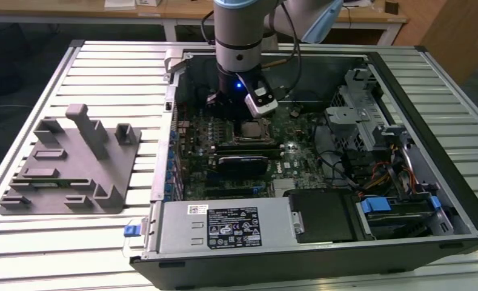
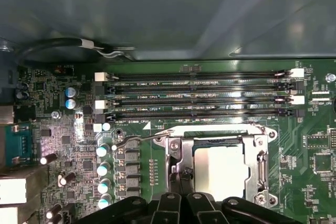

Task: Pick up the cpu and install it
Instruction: 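Close the cpu cover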

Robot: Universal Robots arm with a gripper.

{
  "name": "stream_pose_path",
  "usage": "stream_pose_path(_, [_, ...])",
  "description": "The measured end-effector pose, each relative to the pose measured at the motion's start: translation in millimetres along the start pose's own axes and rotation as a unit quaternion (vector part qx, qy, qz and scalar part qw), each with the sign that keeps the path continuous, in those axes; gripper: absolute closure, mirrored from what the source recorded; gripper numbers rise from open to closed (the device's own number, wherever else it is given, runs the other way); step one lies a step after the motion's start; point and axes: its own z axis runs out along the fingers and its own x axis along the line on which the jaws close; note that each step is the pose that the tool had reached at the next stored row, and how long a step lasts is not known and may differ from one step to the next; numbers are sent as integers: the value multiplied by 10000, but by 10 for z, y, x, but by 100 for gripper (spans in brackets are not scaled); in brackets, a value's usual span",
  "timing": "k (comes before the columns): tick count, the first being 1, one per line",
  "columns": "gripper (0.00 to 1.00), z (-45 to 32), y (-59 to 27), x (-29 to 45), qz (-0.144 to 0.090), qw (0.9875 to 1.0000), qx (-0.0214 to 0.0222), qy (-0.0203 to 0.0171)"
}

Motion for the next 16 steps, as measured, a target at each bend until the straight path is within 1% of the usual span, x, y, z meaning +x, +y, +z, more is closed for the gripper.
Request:
stream_pose_path(2, [89,-13,0,-1,0,10000,0,-3])
stream_pose_path(10, [89,-15,0,-1,0,10000,0,-5])
stream_pose_path(14, [89,-39,0,-1,0,10000,0,-5])
stream_pose_path(16, [89,-39,0,-4,0,10000,-1,-5])
